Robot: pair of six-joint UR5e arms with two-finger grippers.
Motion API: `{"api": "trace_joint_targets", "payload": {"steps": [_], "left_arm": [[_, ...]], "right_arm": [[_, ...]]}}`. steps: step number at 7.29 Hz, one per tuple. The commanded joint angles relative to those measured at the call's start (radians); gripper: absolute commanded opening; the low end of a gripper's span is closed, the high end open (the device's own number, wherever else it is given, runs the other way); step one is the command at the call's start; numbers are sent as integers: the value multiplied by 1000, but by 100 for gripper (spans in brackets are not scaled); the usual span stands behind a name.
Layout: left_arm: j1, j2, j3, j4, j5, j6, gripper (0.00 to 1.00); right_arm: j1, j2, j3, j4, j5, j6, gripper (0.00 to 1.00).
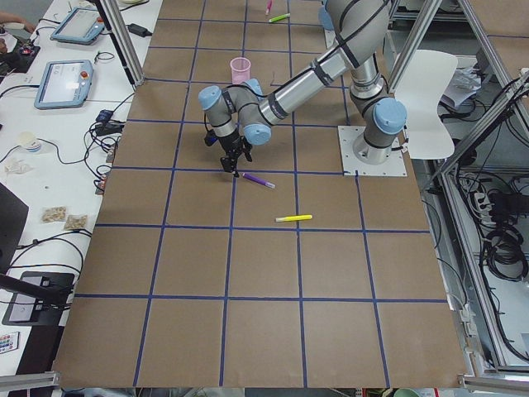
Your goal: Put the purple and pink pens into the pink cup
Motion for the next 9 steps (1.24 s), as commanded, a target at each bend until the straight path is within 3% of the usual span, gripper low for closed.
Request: {"api": "trace_joint_targets", "payload": {"steps": [1,3,4,8,9], "left_arm": [[6,-6,-4,-1,2,0,98],[7,-9,-5,-1,1,-1,99],[10,-9,-7,-4,4,3,99],[23,-9,-39,-3,2,6,100],[23,-11,-39,0,2,6,99]], "right_arm": [[-33,-5,167,-206,-12,-24,96],[-46,-9,193,-219,-72,-48,94],[-46,-11,192,-225,-104,-77,87],[-46,-14,193,-247,-107,-119,19],[-46,-14,193,-247,-109,-136,11]]}}
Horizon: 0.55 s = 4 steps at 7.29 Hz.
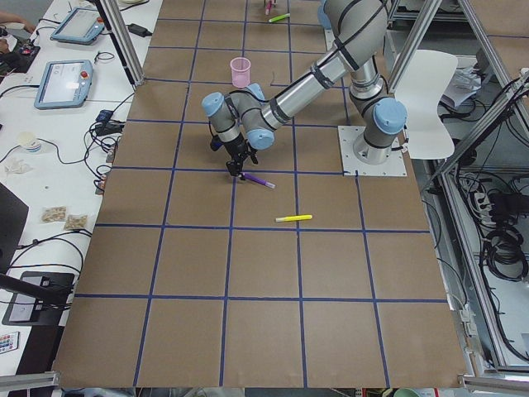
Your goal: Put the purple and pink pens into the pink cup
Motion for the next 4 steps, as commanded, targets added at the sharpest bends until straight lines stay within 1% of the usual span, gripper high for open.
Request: {"api": "trace_joint_targets", "payload": {"steps": [1,2,3,4], "left_arm": [[1,-3,3,5,-2,-1,97],[1,-5,4,18,-1,1,94],[3,-5,4,31,-2,13,89],[4,-5,4,35,-2,51,82]], "right_arm": [[0,-6,0,0,-5,-24,1],[0,-20,-12,2,-7,-19,0],[0,-69,-21,6,-8,-6,0],[8,-150,-35,8,-7,31,0]]}}
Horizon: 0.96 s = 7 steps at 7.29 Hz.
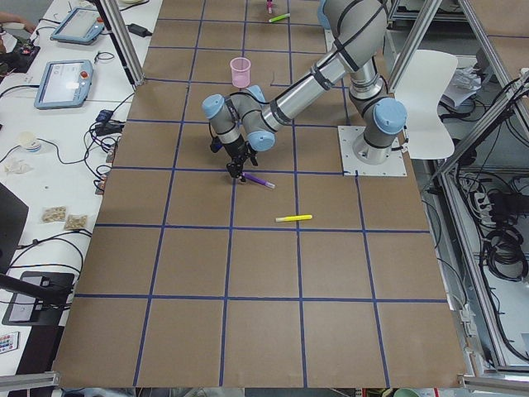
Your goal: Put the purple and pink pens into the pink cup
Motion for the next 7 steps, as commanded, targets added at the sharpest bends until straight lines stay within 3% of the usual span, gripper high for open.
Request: {"api": "trace_joint_targets", "payload": {"steps": [1,4,7], "left_arm": [[2,0,0,10,-2,34,79],[5,-7,2,13,-5,34,75],[6,-13,2,27,-2,23,74]], "right_arm": [[39,-157,-29,9,0,49,0],[341,-337,-37,61,-95,422,0],[788,-310,-146,92,-194,1046,0]]}}
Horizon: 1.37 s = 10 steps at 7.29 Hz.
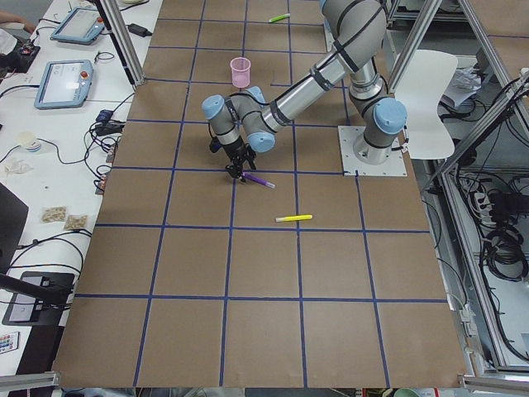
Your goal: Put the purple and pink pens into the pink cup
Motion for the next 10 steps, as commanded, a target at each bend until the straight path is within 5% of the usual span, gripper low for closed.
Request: {"api": "trace_joint_targets", "payload": {"steps": [1,2,3,4,5,10], "left_arm": [[1,-1,1,8,1,-7,71],[1,-1,1,8,1,-11,63],[1,0,1,13,1,-13,49],[1,0,1,13,-1,-13,25],[1,0,1,19,-1,-18,16],[0,22,22,25,-8,-21,0]], "right_arm": [[322,65,-68,-8,-103,409,0],[434,111,-72,-57,-122,568,0],[509,165,-97,-86,-131,658,0],[553,211,-153,-81,-131,709,0],[603,261,-199,-73,-134,783,0],[743,305,-223,36,-266,987,0]]}}
